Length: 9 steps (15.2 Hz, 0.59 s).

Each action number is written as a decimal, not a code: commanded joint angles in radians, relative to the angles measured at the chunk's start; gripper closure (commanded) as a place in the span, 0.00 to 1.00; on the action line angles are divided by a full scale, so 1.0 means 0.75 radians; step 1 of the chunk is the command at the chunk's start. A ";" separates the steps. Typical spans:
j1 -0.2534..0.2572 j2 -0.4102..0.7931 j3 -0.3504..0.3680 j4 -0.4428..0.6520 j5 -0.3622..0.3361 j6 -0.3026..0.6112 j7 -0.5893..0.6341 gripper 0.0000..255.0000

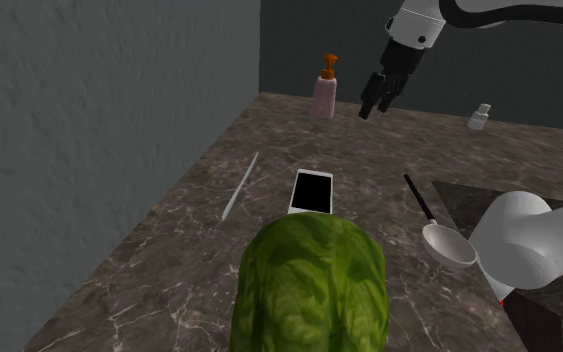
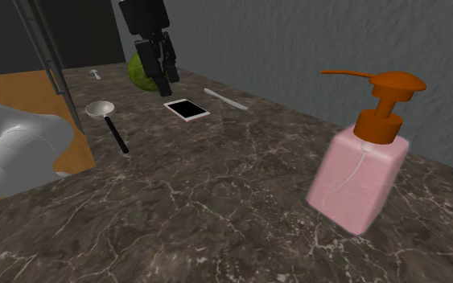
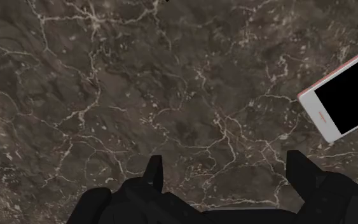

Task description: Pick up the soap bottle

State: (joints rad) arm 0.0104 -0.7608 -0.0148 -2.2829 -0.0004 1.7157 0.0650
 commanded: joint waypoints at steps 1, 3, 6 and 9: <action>0.000 0.000 0.000 0.000 0.000 0.000 0.000 0.00; -0.001 0.058 -0.058 0.039 -0.016 0.038 -0.080 0.00; 0.002 0.155 -0.143 0.113 -0.028 0.090 -0.200 0.00; 0.012 0.262 -0.227 0.204 -0.022 0.133 -0.322 0.00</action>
State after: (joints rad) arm 0.0177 -0.5883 -0.1613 -2.1555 -0.0175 1.8095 -0.1401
